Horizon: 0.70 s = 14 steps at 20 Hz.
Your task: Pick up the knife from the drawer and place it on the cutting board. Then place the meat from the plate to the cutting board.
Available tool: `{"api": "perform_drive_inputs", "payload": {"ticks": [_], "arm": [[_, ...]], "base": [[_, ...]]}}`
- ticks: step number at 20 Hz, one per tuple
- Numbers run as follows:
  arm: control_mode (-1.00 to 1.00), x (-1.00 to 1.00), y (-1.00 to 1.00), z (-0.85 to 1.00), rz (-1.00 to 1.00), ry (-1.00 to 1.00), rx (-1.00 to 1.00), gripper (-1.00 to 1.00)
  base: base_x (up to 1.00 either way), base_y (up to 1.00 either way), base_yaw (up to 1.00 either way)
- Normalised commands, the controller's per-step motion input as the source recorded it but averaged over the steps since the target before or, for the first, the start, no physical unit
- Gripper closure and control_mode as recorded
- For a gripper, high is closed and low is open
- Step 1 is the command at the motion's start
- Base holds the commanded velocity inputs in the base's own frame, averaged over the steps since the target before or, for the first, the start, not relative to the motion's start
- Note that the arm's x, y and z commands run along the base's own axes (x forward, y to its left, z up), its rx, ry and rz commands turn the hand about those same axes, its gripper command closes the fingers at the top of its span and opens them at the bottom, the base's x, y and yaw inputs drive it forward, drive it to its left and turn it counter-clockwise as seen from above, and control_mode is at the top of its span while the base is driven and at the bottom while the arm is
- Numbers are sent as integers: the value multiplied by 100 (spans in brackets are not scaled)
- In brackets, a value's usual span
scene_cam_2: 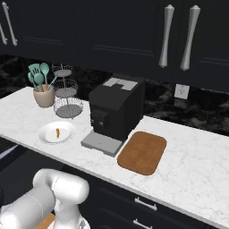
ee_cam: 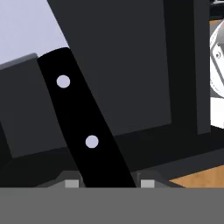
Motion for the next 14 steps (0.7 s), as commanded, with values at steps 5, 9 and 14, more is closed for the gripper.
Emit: {"api": "perform_drive_inputs", "payload": {"ticks": [5,9,14], "arm": [[-100,0,-77,100,-2,-32,0,100],[-100,0,-100,73,-16,-16,0,100],[-100,23,-100,47,-25,-1,0,100]], "base": [[0,0,0],[0,0,0],[0,0,0]]}}
